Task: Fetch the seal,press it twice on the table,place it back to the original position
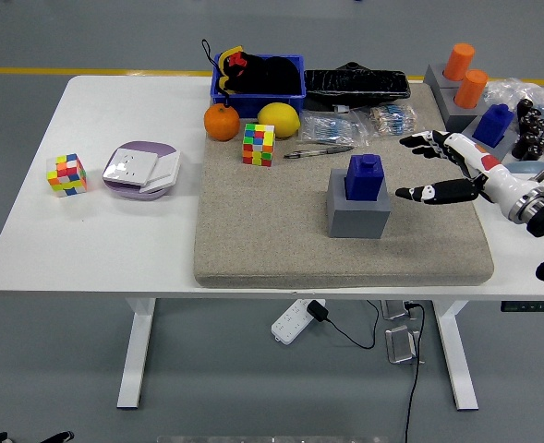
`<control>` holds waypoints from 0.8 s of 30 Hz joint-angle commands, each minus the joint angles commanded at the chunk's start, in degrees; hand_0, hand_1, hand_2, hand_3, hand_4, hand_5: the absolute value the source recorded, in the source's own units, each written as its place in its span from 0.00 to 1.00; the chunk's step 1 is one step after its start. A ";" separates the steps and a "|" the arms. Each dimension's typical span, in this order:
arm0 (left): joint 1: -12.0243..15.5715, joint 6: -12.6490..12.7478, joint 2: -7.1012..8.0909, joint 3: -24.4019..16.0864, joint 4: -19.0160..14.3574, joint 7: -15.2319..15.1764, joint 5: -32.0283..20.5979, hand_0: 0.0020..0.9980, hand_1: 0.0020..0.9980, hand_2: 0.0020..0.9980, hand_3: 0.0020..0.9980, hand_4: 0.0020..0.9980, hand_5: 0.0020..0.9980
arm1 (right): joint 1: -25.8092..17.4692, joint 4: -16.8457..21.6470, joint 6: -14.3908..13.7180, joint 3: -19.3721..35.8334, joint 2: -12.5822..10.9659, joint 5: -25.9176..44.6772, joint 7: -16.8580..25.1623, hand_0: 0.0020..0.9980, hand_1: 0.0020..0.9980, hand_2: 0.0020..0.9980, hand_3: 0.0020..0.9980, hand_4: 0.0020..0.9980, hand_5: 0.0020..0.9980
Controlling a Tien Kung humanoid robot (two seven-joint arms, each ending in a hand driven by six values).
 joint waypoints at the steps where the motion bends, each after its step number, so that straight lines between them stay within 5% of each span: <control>1: 0.01 -0.01 -0.02 -0.04 0.01 0.02 0.06 0.81 0.78 0.76 0.80 0.67 0.42 | 0.20 -0.22 -0.05 -0.14 0.18 0.18 0.07 0.85 0.80 0.80 0.82 1.00 0.05; 24: -0.18 -0.30 -0.50 -0.76 -0.04 0.28 1.26 0.81 0.78 0.76 0.80 0.67 0.42 | 5.12 -11.80 -1.68 -4.76 5.47 12.76 3.63 0.83 0.79 0.80 0.82 1.00 0.00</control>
